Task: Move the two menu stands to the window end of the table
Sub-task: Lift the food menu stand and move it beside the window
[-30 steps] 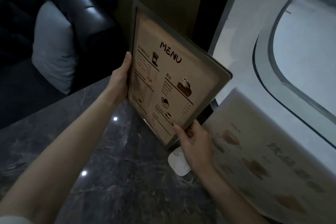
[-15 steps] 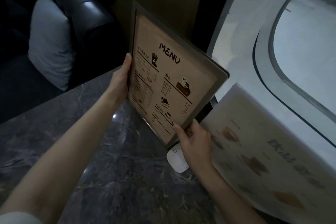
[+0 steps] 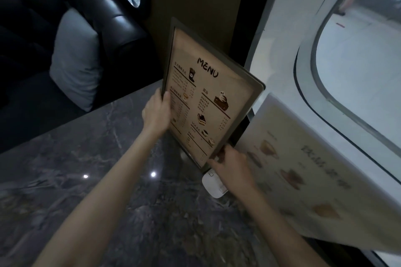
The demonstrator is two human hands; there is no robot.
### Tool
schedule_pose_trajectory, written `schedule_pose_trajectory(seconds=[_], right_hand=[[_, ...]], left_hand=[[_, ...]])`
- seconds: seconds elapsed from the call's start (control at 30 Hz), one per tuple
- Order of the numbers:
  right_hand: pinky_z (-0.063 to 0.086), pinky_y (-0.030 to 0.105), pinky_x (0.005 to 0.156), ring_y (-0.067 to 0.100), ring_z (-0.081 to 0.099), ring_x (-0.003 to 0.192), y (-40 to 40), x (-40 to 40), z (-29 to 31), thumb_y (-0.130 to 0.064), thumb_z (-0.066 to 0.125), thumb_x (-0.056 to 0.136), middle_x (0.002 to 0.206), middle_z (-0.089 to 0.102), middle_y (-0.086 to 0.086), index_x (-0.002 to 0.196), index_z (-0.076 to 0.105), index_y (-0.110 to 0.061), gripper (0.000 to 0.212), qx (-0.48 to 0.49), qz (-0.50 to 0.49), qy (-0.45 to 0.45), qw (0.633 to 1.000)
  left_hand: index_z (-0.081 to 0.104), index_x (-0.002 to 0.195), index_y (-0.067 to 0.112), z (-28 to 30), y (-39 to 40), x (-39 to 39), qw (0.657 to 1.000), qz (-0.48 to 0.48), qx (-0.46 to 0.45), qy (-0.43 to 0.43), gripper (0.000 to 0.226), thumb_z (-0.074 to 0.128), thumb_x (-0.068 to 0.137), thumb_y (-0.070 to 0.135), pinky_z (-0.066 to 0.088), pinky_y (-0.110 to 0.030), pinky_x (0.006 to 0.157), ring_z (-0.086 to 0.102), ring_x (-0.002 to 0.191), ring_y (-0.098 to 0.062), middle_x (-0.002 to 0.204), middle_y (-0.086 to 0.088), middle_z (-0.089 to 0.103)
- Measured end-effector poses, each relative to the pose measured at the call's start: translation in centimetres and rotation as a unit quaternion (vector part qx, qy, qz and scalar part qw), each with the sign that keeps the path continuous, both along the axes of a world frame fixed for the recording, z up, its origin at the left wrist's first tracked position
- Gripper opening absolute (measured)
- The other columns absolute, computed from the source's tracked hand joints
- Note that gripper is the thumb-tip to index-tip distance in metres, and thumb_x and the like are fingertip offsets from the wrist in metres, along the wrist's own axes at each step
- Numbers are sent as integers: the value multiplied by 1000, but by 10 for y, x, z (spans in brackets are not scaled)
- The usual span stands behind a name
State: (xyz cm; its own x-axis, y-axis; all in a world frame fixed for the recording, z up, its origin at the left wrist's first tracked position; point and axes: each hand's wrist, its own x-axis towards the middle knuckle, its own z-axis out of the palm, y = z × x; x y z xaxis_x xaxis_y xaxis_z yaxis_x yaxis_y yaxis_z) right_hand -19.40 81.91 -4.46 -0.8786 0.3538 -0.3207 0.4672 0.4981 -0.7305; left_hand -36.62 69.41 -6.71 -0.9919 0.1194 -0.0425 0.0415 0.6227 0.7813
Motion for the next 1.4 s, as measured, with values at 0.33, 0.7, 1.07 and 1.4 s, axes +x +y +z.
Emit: schedule_pose_trajectory(seconds=[0.33, 0.7, 1.07, 1.4], right_hand=[[54, 23, 71, 16, 61, 96, -8, 1, 90, -19, 56, 86, 115, 65, 7, 107, 62, -10, 23, 68, 53, 75, 993], [52, 44, 85, 25, 59, 100, 28, -48, 195, -22, 46, 91, 113, 64, 11, 117, 54, -11, 29, 310, 192, 199, 909], [48, 20, 63, 15, 60, 79, 59, -80, 173, -29, 51, 90, 97, 66, 9, 99, 65, -5, 29, 225, 197, 48, 953], [59, 32, 72, 22, 68, 90, 75, -82, 184, -14, 58, 86, 105, 69, 13, 108, 60, -1, 26, 35, 191, -6, 981]], left_hand=[[14, 147, 13, 1, -2, 90, 976, -76, -189, 82, 57, 25, 98, 39, 7, -41, 117, 11, 146, -16, 158, -4, 15], [19, 147, 12, 2, 9, 110, 988, -28, 79, -128, 57, 32, 97, 36, 19, -45, 118, 21, 143, -27, 156, -10, 20], [39, 138, 19, -15, 2, 99, 867, 52, 284, -406, 47, 36, 96, 41, 19, -45, 114, 32, 138, -24, 147, -2, 41], [49, 128, 13, -26, 10, 91, 827, 107, 355, -423, 40, 41, 92, 29, 23, -38, 111, 41, 129, -22, 123, -1, 53]])
